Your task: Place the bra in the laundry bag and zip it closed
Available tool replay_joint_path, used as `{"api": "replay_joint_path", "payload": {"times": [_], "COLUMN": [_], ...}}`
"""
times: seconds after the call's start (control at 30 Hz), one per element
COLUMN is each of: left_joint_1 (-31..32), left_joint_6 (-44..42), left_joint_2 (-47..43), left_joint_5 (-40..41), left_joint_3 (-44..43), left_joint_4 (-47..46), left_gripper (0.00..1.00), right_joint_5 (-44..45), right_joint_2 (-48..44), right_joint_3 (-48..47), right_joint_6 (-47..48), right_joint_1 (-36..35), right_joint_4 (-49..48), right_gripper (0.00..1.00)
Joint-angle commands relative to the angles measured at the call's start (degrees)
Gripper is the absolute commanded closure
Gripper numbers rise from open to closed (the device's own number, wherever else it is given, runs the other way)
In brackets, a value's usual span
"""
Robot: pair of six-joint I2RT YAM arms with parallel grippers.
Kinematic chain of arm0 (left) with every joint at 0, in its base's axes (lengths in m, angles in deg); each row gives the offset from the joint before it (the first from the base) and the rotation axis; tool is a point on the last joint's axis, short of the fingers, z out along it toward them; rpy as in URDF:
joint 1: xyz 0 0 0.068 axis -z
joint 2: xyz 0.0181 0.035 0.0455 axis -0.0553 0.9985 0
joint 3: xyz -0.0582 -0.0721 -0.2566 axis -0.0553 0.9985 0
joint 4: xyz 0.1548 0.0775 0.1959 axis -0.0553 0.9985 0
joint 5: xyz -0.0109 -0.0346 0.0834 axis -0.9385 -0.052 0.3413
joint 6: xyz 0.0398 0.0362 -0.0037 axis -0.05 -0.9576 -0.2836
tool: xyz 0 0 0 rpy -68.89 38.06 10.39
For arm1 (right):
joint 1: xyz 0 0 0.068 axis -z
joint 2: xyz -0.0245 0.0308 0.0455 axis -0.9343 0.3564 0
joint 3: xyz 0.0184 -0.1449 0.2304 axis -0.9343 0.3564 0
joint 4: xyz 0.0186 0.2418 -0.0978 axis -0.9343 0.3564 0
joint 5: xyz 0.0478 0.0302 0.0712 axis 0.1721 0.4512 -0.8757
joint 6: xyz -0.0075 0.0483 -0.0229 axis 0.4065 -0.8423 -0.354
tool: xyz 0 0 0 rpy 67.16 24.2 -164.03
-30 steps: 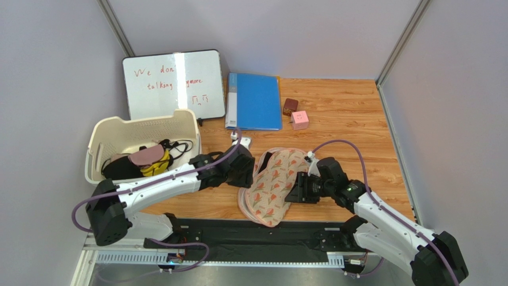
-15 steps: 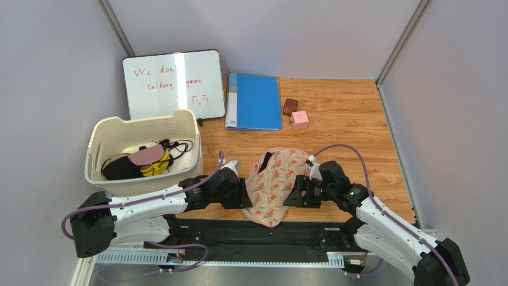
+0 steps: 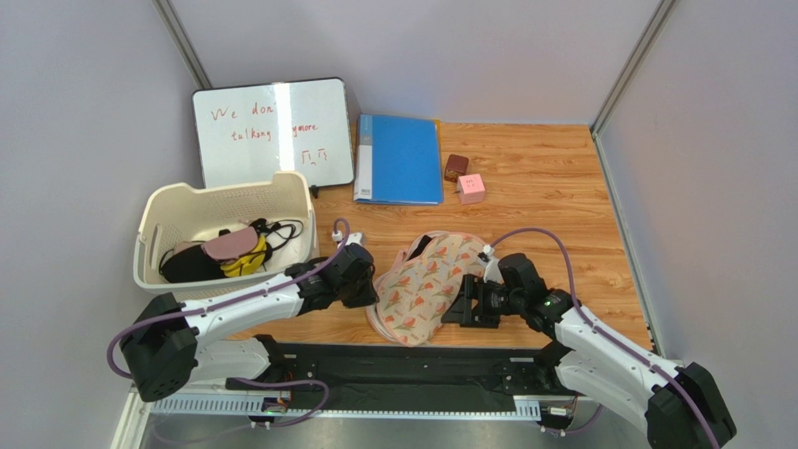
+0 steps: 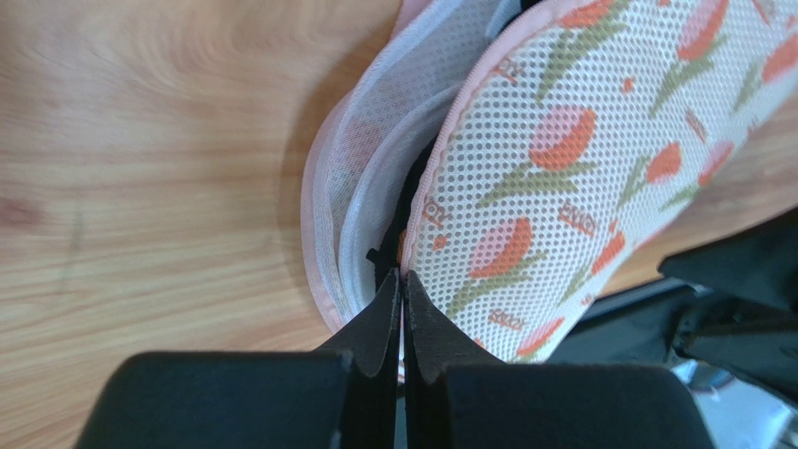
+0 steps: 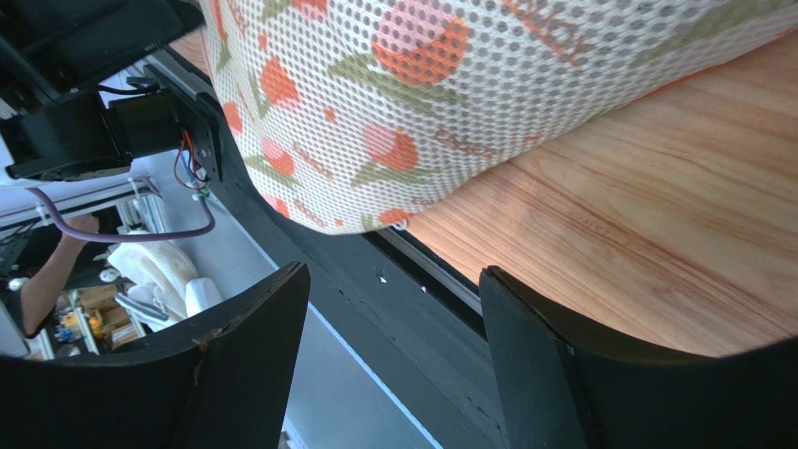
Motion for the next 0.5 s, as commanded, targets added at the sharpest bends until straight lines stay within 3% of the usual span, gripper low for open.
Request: {"api": "replay_joint_path", "payload": {"times": [0.0,0.17,0.2,0.23,0.27,0.47], "left_joint_1": [-0.64,-0.64,-0.64,-0.64,-0.64,0.59], "left_joint_6": [-5.01,-3.88,-3.70,-3.44,-3.17,0.24], "left_joint_2": [3.34,3.35,2.39,1.51,0.46,-11.57], "left_joint_5": [5.57,4.61,4.17,3.65,3.29,0.48], "left_joint_3": [-6.47,-4.47,-4.02,-3.49,-2.27,3.17], "left_joint_4": [6.92,6.76,6.76,6.76,6.50,6.76], "left_gripper": [1.00,0.97,0.91,0.76,0.68,0.37], "right_joint_5": [-2.37,-3.42,-3.60,-4.12,-4.65,-6.15], "right_joint_2": [0.70,1.41,1.50,1.67,2.02,4.66], "right_joint_3": [1.58,3.25,3.51,3.52,3.69,5.01], "right_joint_6": [-3.08,-4.14,-4.23,-4.40,-4.41,-5.11], "right_joint_1": [0.08,0.08,0.16,0.08,0.08,-0.01], "right_joint_4": [-6.29,-10.34,-11.47,-12.18,-12.97,-17.02], "right_gripper": [0.27,0.22,0.21,0.20,0.19,0.18]}}
